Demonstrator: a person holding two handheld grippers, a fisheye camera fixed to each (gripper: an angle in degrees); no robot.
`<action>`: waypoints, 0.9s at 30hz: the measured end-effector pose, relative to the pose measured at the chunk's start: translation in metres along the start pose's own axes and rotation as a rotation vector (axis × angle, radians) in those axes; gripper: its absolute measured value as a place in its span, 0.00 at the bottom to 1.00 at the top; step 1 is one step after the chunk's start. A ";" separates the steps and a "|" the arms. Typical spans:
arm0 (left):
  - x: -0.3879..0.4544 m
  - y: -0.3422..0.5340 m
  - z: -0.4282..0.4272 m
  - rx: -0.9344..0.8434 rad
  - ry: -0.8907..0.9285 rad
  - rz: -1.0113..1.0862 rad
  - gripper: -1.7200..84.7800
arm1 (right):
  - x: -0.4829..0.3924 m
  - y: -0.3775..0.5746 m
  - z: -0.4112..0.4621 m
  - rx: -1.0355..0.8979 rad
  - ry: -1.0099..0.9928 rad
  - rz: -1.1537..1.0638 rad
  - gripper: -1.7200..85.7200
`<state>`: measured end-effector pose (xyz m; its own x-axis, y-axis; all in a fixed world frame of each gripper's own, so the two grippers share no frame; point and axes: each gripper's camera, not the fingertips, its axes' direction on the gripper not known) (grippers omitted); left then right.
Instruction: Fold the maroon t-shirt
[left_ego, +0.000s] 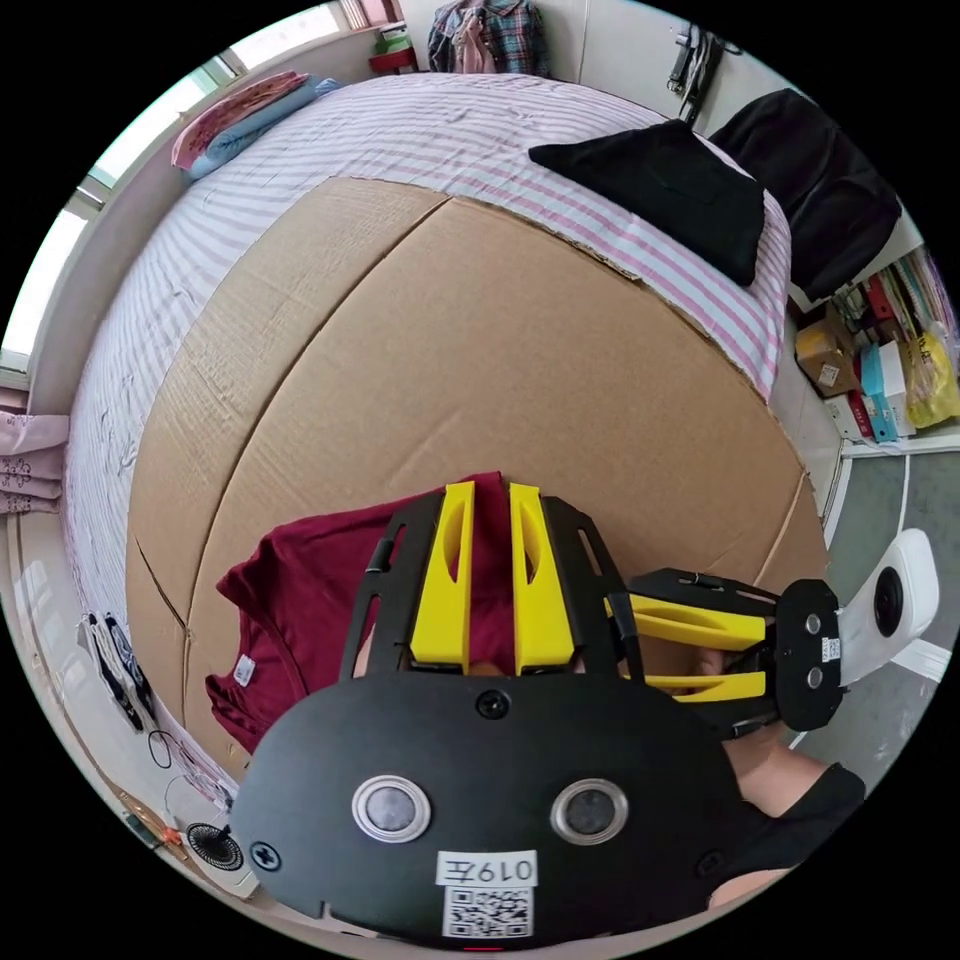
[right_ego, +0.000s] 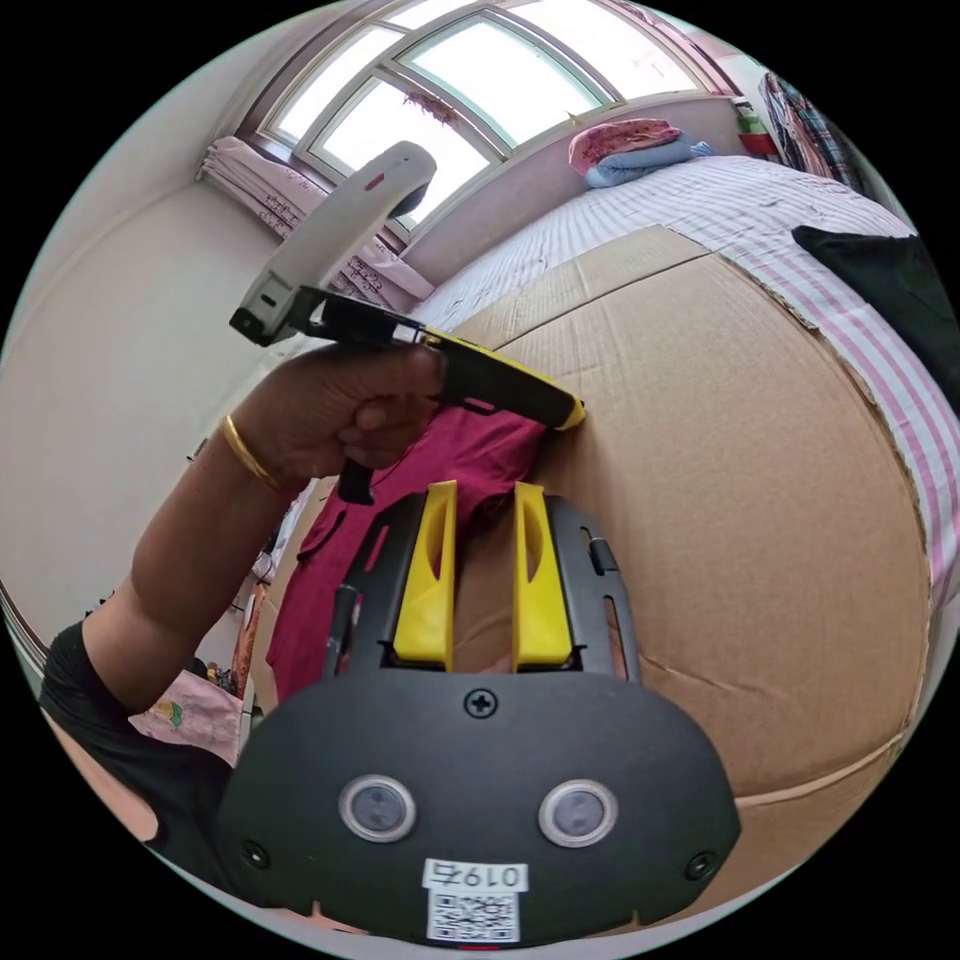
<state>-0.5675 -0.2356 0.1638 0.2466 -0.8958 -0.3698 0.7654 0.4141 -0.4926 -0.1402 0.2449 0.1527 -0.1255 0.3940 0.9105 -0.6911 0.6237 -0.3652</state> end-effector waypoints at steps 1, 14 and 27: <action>-0.003 0.000 0.001 0.002 0.011 -0.008 0.04 | 0.001 -0.002 0.001 0.000 0.000 0.001 0.12; -0.087 0.046 -0.004 0.167 0.307 -0.161 0.03 | 0.005 -0.011 0.025 0.004 -0.010 0.024 0.17; -0.182 0.158 -0.001 0.416 0.585 -0.215 0.04 | -0.066 -0.018 0.093 -0.099 0.262 -0.243 0.23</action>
<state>-0.4920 -0.0071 0.1529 -0.2014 -0.6698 -0.7147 0.9512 0.0405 -0.3060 -0.1858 0.1448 0.1175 0.2289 0.3780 0.8971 -0.6044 0.7776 -0.1734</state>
